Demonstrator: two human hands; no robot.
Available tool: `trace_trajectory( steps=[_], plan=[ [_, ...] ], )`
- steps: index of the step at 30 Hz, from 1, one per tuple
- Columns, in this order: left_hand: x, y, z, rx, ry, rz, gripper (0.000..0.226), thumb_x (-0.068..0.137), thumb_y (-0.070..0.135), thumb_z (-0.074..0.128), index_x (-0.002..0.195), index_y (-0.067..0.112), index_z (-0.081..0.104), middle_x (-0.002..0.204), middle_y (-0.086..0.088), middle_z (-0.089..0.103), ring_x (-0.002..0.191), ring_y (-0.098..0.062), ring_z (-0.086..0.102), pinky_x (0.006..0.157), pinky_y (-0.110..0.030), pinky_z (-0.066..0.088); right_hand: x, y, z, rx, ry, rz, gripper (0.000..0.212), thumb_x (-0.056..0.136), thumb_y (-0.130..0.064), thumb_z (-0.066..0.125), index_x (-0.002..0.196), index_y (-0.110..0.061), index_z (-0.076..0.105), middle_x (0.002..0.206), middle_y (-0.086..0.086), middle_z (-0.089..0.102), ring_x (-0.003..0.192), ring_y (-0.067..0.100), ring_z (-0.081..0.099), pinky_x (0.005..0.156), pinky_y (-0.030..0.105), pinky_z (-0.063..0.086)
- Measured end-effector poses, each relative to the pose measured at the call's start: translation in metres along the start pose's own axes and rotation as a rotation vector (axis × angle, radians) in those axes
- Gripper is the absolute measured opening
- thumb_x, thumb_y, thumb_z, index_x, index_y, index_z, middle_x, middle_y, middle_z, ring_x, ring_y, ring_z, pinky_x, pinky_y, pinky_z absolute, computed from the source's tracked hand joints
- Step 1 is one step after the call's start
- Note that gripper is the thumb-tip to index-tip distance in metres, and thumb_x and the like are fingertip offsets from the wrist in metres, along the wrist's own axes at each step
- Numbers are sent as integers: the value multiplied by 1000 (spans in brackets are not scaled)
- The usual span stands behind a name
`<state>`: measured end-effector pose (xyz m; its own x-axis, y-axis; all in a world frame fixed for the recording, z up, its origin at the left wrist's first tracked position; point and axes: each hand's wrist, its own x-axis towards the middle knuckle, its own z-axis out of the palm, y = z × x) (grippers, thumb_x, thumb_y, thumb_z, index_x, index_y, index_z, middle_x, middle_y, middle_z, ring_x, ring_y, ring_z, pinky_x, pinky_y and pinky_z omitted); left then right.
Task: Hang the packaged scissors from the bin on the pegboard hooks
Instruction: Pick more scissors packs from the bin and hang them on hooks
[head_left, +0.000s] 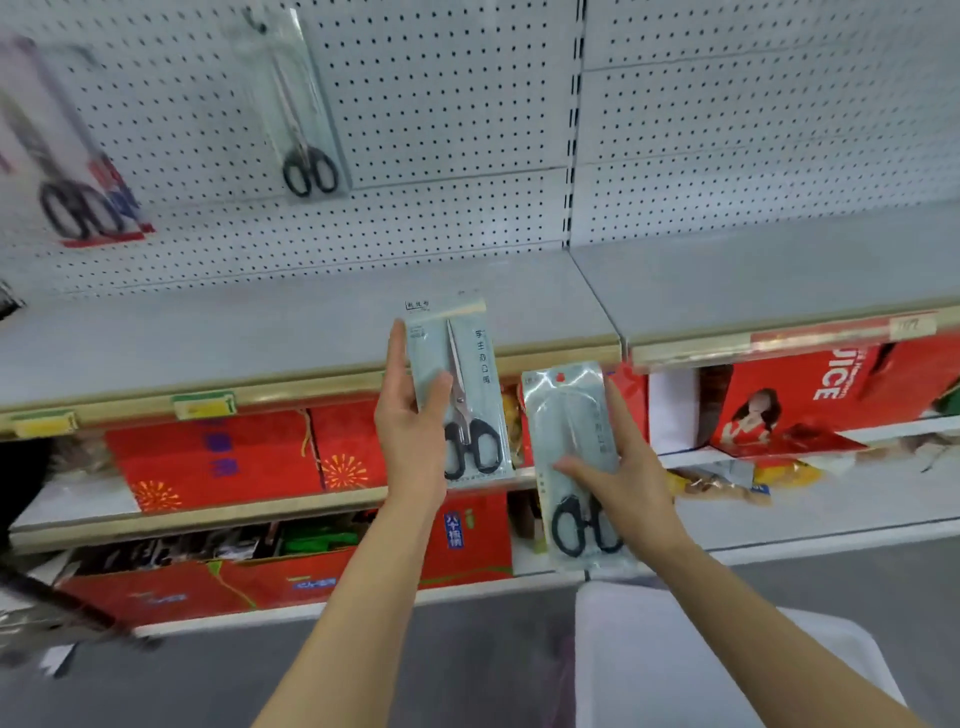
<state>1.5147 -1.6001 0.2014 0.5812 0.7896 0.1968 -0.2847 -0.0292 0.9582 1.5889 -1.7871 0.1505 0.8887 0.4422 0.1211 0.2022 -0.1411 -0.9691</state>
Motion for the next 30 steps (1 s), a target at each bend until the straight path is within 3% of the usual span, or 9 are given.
trace_trajectory(
  steps=[5, 9, 12, 15, 17, 19, 23, 25, 30],
  plan=[
    [54, 60, -23, -52, 12, 137, 68, 94, 6, 61, 141, 50, 42, 83, -16, 62, 71, -27, 46, 76, -45, 51, 45, -83, 48, 75, 38, -174, 100, 74, -18, 82, 145, -57, 22, 135, -10, 58, 110, 8, 64, 94, 39, 55],
    [98, 103, -38, -70, 28, 235, 63, 95, 6, 61, 139, 48, 45, 101, -28, 64, 77, -14, 62, 81, -28, 52, 69, -143, 79, 82, 98, -294, 96, 74, -21, 82, 142, -59, 27, 137, -13, 56, 99, -2, 66, 87, 32, 57],
    [134, 125, -47, -81, 40, 277, 60, 95, 8, 60, 138, 48, 48, 90, -7, 72, 68, -22, 54, 78, -32, 46, 89, -176, 103, 110, 132, -362, 93, 74, -20, 83, 143, -54, 31, 141, -18, 51, 111, -7, 59, 96, 34, 53],
    [168, 139, -56, -90, 26, 310, 59, 96, 9, 59, 141, 46, 46, 126, -9, 65, 79, -23, 65, 77, -35, 55, 111, -201, 128, 115, 155, -407, 95, 72, -18, 84, 145, -50, 32, 136, -18, 55, 113, -1, 60, 95, 36, 54],
    [193, 143, -61, -81, 24, 329, 59, 97, 8, 58, 143, 43, 45, 74, 14, 65, 51, -9, 33, 52, -16, 37, 124, -214, 144, 111, 164, -423, 96, 72, -18, 84, 145, -50, 30, 128, -15, 62, 105, 0, 65, 91, 35, 56],
    [214, 147, -64, -78, 37, 324, 57, 98, 7, 56, 143, 42, 45, 54, 18, 36, 45, -3, 26, 49, -9, 26, 136, -223, 157, 105, 184, -437, 97, 72, -18, 85, 145, -51, 30, 123, -13, 65, 99, -3, 66, 88, 31, 56],
    [251, 152, -64, -82, -16, 300, 57, 98, 8, 56, 140, 46, 47, 66, 20, 48, 56, 0, 38, 59, -15, 38, 153, -232, 174, 129, 215, -448, 95, 72, -17, 84, 144, -51, 32, 124, -11, 65, 102, -5, 64, 85, 16, 53],
    [265, 151, -61, -72, -13, 274, 60, 96, 9, 58, 140, 48, 47, 73, 9, 53, 66, -11, 43, 63, -22, 43, 159, -232, 180, 130, 211, -452, 94, 73, -19, 84, 143, -53, 32, 125, -10, 65, 104, -2, 64, 86, 19, 54],
    [291, 145, -49, -79, 2, 246, 59, 95, 9, 57, 140, 46, 46, 92, -4, 71, 64, 1, 56, 64, -13, 48, 174, -237, 183, 115, 213, -458, 93, 73, -23, 84, 141, -56, 31, 129, -11, 62, 112, 2, 62, 94, 31, 54]
  ],
)
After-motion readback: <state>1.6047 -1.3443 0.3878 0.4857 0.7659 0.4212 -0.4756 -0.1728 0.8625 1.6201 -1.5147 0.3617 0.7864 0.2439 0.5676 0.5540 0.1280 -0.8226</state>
